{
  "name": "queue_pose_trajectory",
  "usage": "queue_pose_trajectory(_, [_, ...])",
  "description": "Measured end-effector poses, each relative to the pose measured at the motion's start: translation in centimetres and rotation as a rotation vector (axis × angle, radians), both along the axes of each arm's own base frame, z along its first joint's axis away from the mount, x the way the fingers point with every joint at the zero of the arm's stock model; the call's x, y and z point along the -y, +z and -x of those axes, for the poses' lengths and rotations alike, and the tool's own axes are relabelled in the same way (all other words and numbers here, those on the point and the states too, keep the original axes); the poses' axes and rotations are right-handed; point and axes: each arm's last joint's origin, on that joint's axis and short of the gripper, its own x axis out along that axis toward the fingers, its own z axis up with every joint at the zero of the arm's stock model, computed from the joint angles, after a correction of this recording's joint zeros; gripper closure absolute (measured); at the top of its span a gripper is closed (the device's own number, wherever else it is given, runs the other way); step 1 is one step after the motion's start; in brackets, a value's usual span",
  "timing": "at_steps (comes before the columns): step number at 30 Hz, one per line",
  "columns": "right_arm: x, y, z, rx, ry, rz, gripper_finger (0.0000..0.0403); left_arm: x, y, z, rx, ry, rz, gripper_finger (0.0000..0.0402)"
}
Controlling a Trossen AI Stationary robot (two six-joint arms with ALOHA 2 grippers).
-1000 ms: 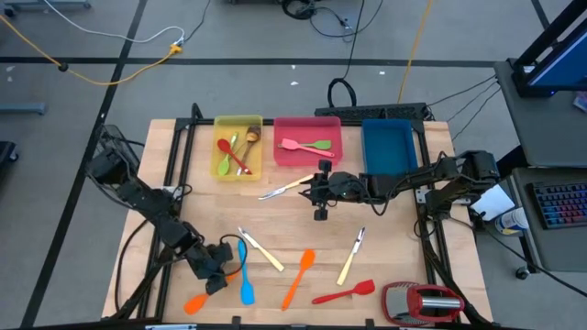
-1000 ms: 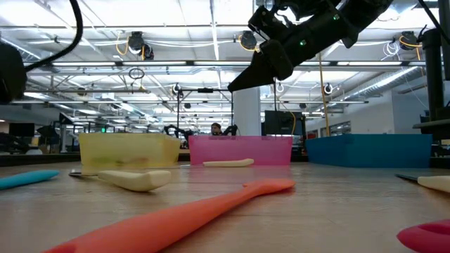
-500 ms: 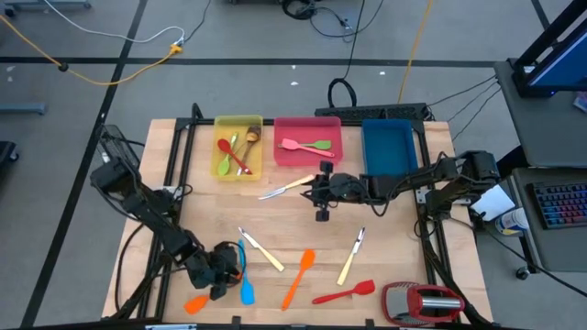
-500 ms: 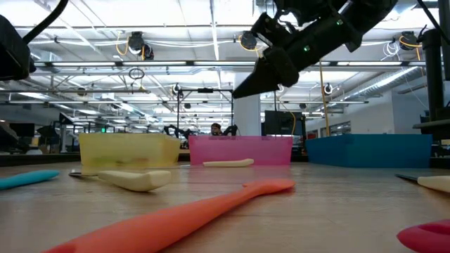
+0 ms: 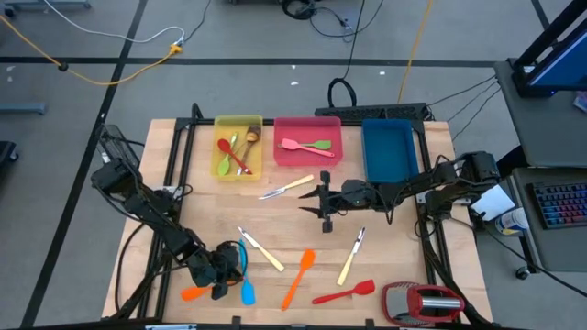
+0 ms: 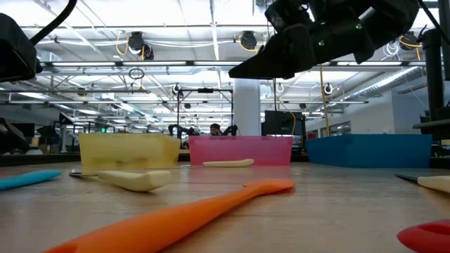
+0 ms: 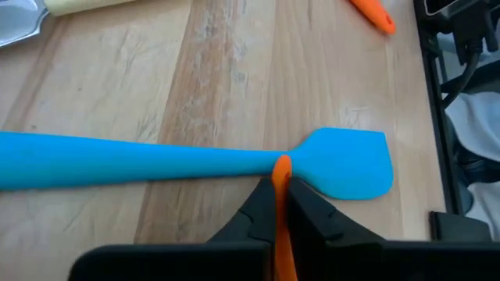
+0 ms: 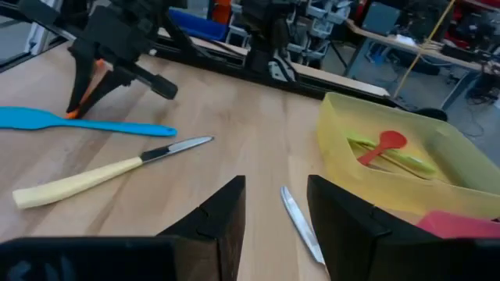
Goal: Pick & Place Kitchen Items
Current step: Put the left orange spatula into the red bin
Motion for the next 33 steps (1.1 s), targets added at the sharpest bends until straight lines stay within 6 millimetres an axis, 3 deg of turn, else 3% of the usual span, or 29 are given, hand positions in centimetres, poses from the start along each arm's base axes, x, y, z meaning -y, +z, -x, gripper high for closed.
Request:
queue_pose_trajectory(13, [0.0, 0.0, 0.1, 0.020, -0.001, 0.002, 0.0273, -0.3, 1.3, -1.5, 0.119, -0.018, 0.051, 0.0391])
queue_pose_trajectory(24, [0.0, -0.1, 0.1, 0.019, -0.017, -0.082, 0.0273, -2.6, 4.6, -2.7, 0.271, 0.000, -0.001, 0.0393])
queue_pose_trajectory(33, [-0.4, -3.1, -1.2, -0.011, 0.033, -0.210, 0.0273, -6.0, 4.7, -4.9, 0.332, -0.002, -0.176, 0.0378])
